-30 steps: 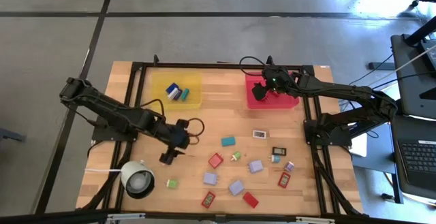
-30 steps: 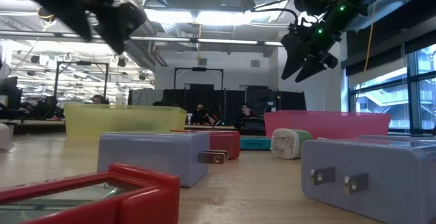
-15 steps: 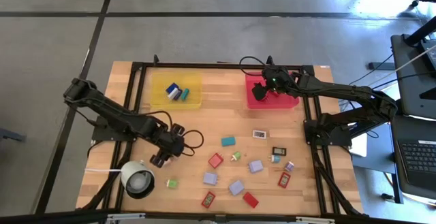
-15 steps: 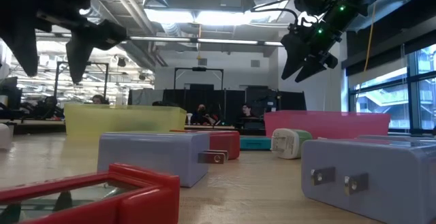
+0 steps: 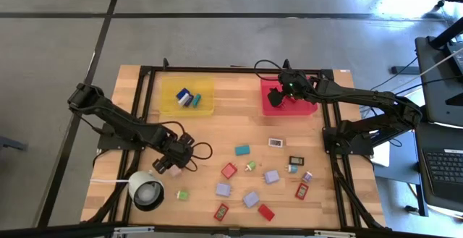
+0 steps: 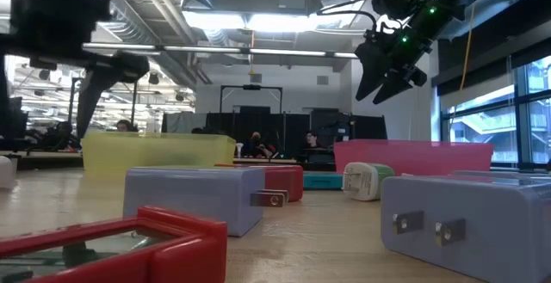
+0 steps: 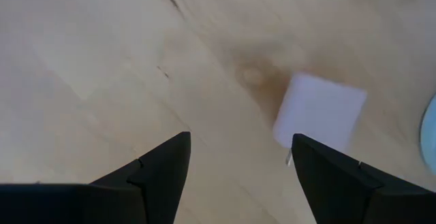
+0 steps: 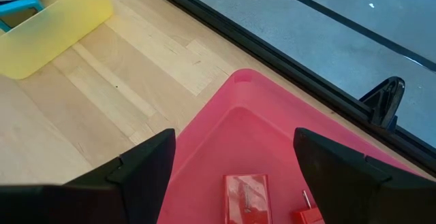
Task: Pick & Place Office items
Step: Put the white charger adapter into the red bin
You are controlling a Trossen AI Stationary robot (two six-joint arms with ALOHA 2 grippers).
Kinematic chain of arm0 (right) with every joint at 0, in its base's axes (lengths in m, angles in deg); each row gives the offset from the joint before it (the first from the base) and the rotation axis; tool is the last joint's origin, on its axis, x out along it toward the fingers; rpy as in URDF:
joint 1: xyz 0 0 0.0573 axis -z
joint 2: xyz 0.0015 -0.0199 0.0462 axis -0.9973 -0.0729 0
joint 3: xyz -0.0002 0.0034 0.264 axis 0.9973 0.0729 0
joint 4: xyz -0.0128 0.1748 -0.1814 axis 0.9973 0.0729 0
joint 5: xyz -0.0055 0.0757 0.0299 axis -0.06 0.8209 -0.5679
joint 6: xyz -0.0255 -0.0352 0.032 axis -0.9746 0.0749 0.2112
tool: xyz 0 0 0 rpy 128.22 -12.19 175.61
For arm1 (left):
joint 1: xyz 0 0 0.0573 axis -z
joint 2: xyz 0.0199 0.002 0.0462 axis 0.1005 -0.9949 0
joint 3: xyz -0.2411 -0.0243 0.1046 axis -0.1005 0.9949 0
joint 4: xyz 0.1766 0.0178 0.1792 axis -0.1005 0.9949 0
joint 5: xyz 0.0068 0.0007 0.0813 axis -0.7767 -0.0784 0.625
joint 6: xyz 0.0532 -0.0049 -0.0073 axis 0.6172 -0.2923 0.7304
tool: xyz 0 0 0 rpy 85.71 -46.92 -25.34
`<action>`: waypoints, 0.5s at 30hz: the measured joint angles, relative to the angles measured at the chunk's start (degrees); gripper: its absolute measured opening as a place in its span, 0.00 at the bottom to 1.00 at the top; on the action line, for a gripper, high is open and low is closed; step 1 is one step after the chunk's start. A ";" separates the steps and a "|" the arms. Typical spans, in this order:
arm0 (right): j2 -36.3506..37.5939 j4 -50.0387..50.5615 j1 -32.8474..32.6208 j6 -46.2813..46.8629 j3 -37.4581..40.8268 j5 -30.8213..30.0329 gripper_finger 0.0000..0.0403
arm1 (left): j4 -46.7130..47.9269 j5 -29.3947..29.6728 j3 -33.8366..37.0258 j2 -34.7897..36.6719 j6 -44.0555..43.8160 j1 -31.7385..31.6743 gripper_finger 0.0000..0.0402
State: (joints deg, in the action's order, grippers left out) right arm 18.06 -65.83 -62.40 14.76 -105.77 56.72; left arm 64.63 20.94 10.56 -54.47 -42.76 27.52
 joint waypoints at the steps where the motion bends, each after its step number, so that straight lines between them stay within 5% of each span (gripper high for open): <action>1: -0.02 0.00 0.00 -0.01 0.00 0.00 0.75 | 0.07 -0.58 0.48 0.00 0.80 -0.05 0.64; 15: 0.00 0.02 0.00 0.01 0.00 0.00 0.75 | 0.82 -8.89 1.76 0.00 2.82 0.39 0.64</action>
State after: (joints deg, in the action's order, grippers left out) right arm 18.06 -65.80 -62.40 14.77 -105.77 56.72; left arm 65.46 12.06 12.32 -54.47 -39.94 27.92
